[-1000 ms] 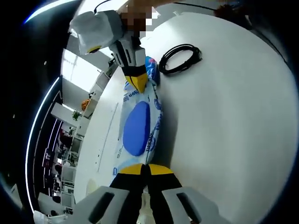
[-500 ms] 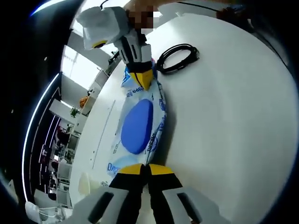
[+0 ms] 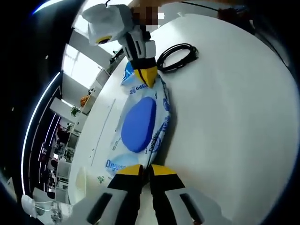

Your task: Arrange the tabletop items into an orderly group along one side of the table until the central work area is clear of visible clutter.

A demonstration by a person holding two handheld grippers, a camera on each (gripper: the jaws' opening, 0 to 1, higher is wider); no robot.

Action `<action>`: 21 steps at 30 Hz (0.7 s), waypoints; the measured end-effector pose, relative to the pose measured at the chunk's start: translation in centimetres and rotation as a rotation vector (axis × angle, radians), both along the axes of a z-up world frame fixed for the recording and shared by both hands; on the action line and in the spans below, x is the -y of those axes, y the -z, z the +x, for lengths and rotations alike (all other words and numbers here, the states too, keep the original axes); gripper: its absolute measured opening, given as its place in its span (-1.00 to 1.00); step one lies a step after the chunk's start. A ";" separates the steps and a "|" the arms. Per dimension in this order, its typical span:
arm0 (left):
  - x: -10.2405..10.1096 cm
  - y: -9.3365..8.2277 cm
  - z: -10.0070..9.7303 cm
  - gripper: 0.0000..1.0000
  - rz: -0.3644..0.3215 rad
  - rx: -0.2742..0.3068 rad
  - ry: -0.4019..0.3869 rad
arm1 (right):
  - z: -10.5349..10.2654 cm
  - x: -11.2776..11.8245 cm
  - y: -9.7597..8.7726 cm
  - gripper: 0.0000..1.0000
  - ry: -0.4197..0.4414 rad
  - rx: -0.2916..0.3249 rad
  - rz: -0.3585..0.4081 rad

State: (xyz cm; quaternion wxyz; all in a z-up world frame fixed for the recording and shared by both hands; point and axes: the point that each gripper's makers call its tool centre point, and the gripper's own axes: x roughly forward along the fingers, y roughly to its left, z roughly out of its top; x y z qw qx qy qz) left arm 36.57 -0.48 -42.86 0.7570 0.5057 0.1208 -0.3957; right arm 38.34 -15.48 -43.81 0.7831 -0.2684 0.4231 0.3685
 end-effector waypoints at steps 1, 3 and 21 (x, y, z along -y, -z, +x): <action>0.0 0.0 0.0 -0.89 -0.002 -0.001 -0.001 | 0.0 0.0 0.0 -0.91 0.003 -0.002 0.001; -0.1 0.1 -0.2 -0.83 -0.016 -0.009 -0.005 | -0.2 0.1 -0.1 -0.88 0.004 -0.003 0.002; 0.2 -0.7 -1.7 -0.66 -0.115 -0.036 0.002 | -0.5 0.4 -0.4 -0.75 0.029 -0.006 0.018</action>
